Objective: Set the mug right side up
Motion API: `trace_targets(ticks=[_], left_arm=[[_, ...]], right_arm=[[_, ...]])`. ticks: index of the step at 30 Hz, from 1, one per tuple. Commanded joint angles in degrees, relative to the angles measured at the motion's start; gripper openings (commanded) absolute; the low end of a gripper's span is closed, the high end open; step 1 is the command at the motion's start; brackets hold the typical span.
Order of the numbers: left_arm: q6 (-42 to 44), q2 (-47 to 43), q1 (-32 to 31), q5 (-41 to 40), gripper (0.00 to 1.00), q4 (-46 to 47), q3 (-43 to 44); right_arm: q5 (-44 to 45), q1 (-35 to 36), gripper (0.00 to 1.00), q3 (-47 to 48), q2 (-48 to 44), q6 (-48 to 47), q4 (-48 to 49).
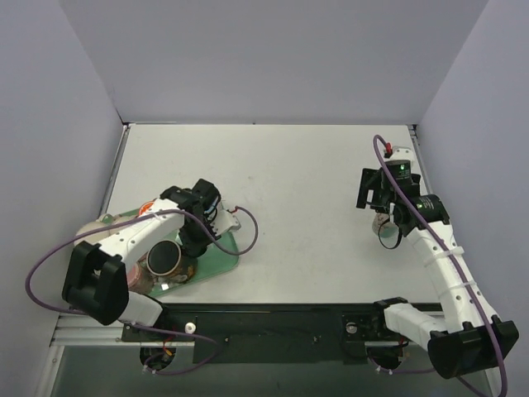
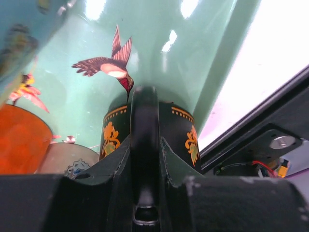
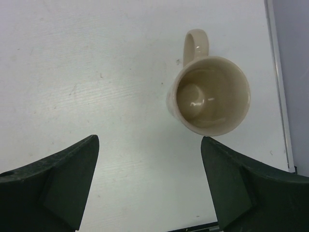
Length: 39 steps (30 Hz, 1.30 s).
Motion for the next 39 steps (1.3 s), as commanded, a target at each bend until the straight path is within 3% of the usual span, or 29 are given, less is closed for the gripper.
trace_targets(ticks=[1, 3, 7, 8, 12, 13, 15, 23, 27, 29, 33, 36, 38, 39], left_arm=[[-0.34, -8.42, 0.4, 8.2, 0.0, -7.34, 11.25], [-2.52, -10.79, 1.28, 11.63, 0.0, -7.96, 16.52], [-9.03, -13.43, 1.55, 17.35, 0.0, -5.76, 25.24], [-10.61, -13.35, 1.55, 20.93, 0.0, -6.46, 27.69], [-17.11, -13.35, 1.64, 29.46, 0.0, -5.07, 34.11], [-18.08, -13.96, 1.64, 30.97, 0.0, -4.28, 34.74], [-20.46, -14.66, 1.64, 36.06, 0.0, -2.69, 36.76], [-26.7, -17.47, 1.64, 43.64, 0.0, 3.46, 40.2], [-28.11, -18.27, 1.64, 45.74, 0.0, 5.57, 39.32], [-29.25, -18.44, 1.64, 46.89, 0.0, 7.4, 38.18], [-31.8, -18.44, 1.9, 44.71, 0.0, 10.75, 37.3], [-32.77, -18.54, 2.51, 42.95, 0.0, 13.04, 36.86], [-32.25, -18.27, 2.69, 40.67, 0.0, 12.87, 36.86], [-31.81, -18.36, 2.87, 39.09, 0.0, 12.78, 36.42]], right_arm=[[-7.53, 2.42, 0.81, 0.64, -4.75, -0.52, 0.85], [-11.94, 4.52, 0.81, 0.91, -7.29, 1.05, 2.6], [-12.49, 17.08, 0.82, 0.65, -11.0, 1.85, 8.65], [-18.41, 21.45, 0.82, -0.4, -11.78, 1.94, 10.94], [-33.46, 31.23, 0.82, -6.63, -11.01, 8.0, 31.76], [-34.1, 34.38, 0.82, -7.35, -10.3, 10.09, 39.71], [-33.85, 38.08, 0.82, -6.57, -7.67, 11.08, 43.73], [-35.08, 45.4, 0.79, -0.41, 3.32, 13.72, 47.96], [-40.33, 45.75, 0.77, -2.78, 5.16, 18.72, 57.61], [-42.97, 46.36, 0.7, -1.56, 7.0, 21.01, 61.05], [-48.51, 48.56, 0.42, 1.25, 11.22, 25.66, 67.71], [-50.11, 49.0, 0.05, 1.96, 11.94, 28.04, 68.44], [-47.05, 48.66, 0.0, 1.35, 9.93, 25.07, 63.98], [-41.81, 48.65, 0.0, 1.43, 7.83, 20.71, 56.65]])
